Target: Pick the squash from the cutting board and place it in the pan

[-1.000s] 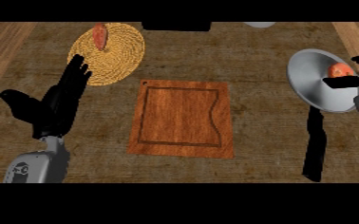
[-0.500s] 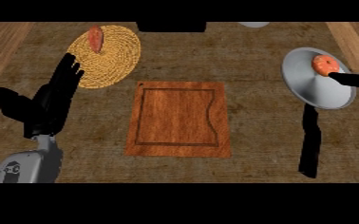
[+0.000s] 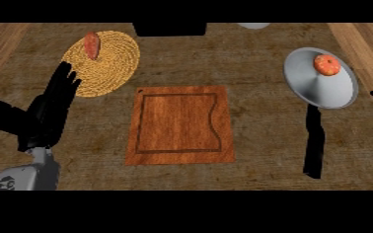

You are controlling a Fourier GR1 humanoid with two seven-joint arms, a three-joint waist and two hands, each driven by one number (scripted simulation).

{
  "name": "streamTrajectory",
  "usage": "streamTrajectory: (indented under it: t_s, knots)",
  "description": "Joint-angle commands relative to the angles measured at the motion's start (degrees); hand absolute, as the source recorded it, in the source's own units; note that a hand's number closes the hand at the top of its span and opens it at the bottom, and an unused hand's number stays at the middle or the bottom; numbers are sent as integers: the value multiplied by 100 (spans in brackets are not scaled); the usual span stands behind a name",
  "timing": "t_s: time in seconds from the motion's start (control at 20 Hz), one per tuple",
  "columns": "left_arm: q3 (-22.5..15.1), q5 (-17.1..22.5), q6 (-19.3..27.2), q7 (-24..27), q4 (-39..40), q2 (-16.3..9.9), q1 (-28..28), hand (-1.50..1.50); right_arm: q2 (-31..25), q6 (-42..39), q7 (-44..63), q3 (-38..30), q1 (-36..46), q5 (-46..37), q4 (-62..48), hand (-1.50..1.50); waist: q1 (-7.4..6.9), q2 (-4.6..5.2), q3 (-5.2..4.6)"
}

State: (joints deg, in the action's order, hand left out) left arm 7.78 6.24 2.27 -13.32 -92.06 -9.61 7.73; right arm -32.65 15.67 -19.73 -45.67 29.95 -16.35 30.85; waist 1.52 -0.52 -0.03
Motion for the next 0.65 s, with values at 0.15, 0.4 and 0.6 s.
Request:
streamTrajectory:
  t_s: [0.15, 0.4, 0.6]
  knots:
    - [-95, -135, 166, -326, -119, 31, 155, 0, 271, -1550, -158, -274, -1478, 981, 1592, -150, 49, -10, -11]
    - [-56, -88, 0, -13, 21, 43, 13, 0, 945, -1631, 396, -129, -2611, 1292, 3467, -150, -64, 24, -7]
    - [-14, -5, -42, 3, -67, 64, -7, 0, 1333, -1614, 370, -185, -3348, 1464, 4130, -150, -114, 40, 0]
